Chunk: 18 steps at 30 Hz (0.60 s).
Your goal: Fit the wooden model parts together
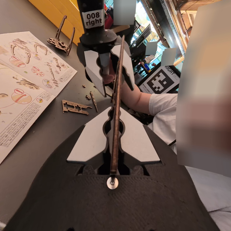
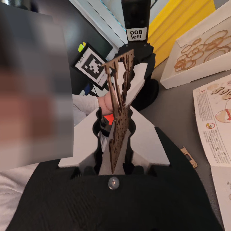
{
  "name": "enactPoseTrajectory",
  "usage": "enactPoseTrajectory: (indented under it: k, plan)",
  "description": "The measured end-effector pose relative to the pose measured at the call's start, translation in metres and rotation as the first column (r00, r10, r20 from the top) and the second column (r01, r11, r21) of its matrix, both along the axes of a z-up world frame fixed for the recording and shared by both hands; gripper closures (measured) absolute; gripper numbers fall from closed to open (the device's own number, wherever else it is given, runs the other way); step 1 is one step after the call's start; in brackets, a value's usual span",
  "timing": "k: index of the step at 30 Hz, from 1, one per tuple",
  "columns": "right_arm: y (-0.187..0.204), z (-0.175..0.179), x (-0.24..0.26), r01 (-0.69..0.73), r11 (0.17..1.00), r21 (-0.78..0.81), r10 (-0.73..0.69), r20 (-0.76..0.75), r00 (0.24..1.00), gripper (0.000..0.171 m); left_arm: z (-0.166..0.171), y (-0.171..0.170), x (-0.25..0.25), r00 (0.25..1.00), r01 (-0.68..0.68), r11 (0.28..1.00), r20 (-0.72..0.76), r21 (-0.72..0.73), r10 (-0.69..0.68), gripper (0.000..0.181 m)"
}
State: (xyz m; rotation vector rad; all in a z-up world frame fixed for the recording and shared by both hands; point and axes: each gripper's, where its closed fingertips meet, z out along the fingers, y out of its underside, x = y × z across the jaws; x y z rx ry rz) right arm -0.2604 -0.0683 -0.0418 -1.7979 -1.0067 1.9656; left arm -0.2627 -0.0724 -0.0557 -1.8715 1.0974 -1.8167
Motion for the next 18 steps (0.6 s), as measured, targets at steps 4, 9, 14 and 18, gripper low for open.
enactPoseTrajectory:
  k: [4,9,14,18]
  plan:
    - [0.002,-0.012,-0.005,0.028,0.998,0.056,-0.032,0.078,0.996,0.147,-0.008,-0.001,0.003,0.999,0.003,1.000,-0.041,0.001,-0.003,0.181]
    - [0.002,-0.016,-0.007,0.031,0.996,0.079,-0.038,0.095,0.995,0.162,-0.010,-0.003,0.004,0.998,0.006,1.000,-0.058,0.016,-0.005,0.180]
    - [0.001,-0.018,-0.008,0.017,0.998,0.064,-0.021,0.075,0.997,0.165,-0.012,-0.002,0.002,0.998,0.014,1.000,-0.063,0.010,-0.013,0.181]
    - [0.004,-0.024,-0.009,0.030,0.997,0.075,-0.038,0.100,0.994,0.166,-0.017,0.000,0.002,0.996,0.001,0.999,-0.094,0.042,0.003,0.180]
